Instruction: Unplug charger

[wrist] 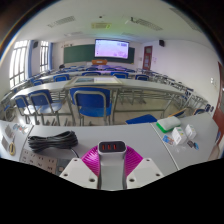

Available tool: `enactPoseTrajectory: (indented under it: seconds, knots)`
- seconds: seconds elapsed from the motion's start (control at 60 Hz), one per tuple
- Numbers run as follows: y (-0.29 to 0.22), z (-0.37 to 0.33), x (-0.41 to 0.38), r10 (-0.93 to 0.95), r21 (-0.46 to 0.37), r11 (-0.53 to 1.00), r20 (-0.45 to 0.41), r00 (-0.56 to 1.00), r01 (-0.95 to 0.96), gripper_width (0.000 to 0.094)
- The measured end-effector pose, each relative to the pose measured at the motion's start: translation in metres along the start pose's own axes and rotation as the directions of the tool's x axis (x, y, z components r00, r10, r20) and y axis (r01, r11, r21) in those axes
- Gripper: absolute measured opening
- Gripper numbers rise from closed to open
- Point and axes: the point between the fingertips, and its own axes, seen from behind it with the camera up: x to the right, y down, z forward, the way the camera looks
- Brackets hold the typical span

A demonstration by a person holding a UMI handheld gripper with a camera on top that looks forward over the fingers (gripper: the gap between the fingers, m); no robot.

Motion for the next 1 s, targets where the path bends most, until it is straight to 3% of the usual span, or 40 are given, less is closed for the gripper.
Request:
enactPoseTrajectory:
  seconds: [0.117, 0.267, 0.45, 1.0]
  knots:
    - [0.048, 0.012, 0.000, 0.023, -0.105, 0.994, 0.023, 0.999, -0.021, 0.0369]
    - [0.050, 0.009, 0.007, 0.064, -0.116, 0.991, 0.025, 0.998, -0.060, 0.0480]
    - [0.030, -0.028, 0.017, 0.043, -0.067, 0.997, 0.001, 0.999, -0.043, 0.0861]
    - [0.001, -0.300, -0.025, -0.010, 0.078, 0.997, -0.025, 1.000, 0.012, 0.0854]
